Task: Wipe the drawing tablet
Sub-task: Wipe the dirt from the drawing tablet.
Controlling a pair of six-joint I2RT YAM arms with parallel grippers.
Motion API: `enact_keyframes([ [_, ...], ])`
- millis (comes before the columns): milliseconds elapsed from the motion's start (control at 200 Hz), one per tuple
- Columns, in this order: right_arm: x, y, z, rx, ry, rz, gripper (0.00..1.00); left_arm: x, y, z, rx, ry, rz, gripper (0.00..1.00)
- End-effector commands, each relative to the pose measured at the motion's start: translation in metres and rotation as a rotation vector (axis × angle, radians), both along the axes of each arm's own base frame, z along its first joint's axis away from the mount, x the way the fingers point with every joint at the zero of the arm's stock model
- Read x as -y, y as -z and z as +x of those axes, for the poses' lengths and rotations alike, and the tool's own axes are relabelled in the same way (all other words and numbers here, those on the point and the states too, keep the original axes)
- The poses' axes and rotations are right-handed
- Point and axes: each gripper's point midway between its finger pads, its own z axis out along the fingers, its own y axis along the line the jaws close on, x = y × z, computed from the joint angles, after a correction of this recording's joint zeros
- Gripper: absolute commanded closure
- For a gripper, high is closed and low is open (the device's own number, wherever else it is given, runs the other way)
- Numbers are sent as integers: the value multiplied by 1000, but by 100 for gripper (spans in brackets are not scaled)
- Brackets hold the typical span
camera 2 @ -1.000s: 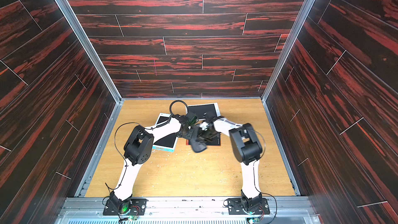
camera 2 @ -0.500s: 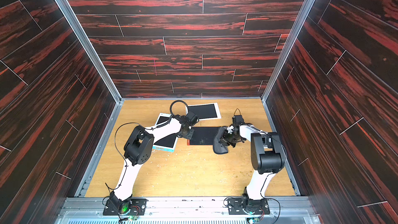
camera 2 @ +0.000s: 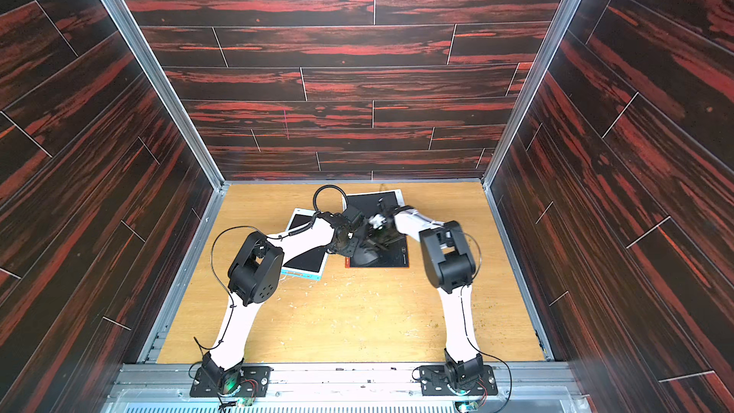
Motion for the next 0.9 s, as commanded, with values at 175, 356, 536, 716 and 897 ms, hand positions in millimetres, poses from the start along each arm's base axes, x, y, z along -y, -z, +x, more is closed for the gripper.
enact_keyframes([
  [175,143,12,-4,-83,328,-99,100,-11,39,-35,-133,27,69,67],
  [356,146,10,-28,-82,312,-87,100,-10,36,-36,-122,25,56,67],
  [536,59,14,-45,-84,118,-56,100,-9,36,-37,-129,25,53,67],
  [716,4,10,-33,-82,17,-15,100,-9,36,-39,-131,27,56,67],
  [897,48,10,11,-38,111,-110,100,-9,35,-40,-134,30,58,67],
])
